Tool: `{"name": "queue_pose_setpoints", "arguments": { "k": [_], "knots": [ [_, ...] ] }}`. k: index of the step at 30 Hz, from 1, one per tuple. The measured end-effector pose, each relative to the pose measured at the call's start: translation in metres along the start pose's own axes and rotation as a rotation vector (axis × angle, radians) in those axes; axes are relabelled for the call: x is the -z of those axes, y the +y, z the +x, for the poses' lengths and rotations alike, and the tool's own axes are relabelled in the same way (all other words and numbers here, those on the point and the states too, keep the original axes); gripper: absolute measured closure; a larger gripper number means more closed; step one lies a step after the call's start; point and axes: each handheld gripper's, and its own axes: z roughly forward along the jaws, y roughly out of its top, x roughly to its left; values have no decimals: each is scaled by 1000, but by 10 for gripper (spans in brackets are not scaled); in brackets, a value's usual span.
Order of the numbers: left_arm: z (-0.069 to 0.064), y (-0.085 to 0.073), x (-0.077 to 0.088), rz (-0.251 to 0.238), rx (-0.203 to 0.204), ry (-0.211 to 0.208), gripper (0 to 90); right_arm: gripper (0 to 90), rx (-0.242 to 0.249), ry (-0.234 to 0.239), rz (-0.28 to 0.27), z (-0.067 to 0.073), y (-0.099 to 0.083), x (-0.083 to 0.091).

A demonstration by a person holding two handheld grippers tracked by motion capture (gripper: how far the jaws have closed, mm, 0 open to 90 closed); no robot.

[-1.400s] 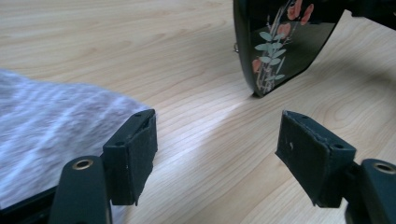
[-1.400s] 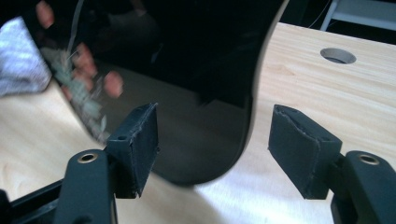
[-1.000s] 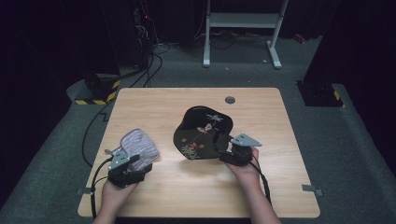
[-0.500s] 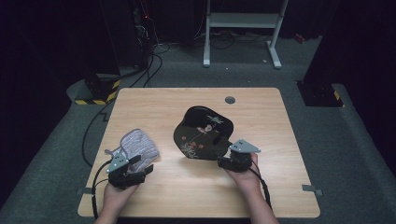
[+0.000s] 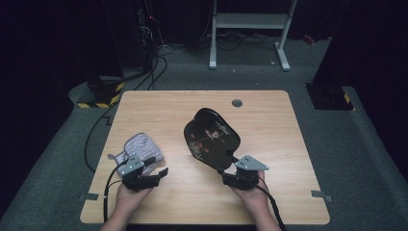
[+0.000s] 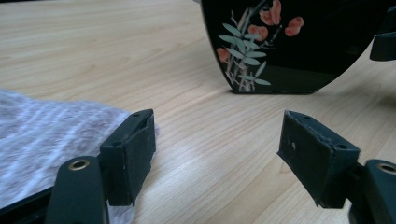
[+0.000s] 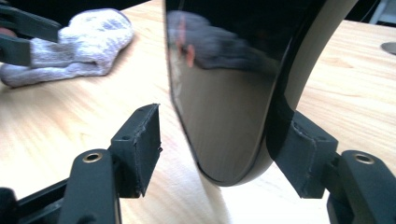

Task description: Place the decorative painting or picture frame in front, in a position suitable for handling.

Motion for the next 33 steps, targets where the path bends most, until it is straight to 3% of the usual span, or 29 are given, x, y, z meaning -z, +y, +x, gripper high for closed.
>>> {"name": "queue_pose_setpoints", "arguments": {
  "k": [8,10,15,17,22,26,33],
  "knots": [
    [-3,2,-6,3,-12,-16,273,388,41,28,29,15,-4,1],
    [-3,2,-6,6,-11,-14,273,387,35,4,17,15,-3,2],
    [-3,0,-4,6,-8,-11,273,388,-8,-67,-71,6,16,11],
    [-2,-1,-3,4,-8,-9,273,470,-10,-69,-109,1,27,14],
    [-2,-2,-1,5,-5,-6,273,518,-4,-76,-120,-3,43,9],
    [-1,-2,-1,6,-6,-3,273,575,-21,-58,-130,-4,48,1],
    [0,-3,-1,11,-2,0,274,753,-1,-27,-158,0,51,-3]
  ]
}}
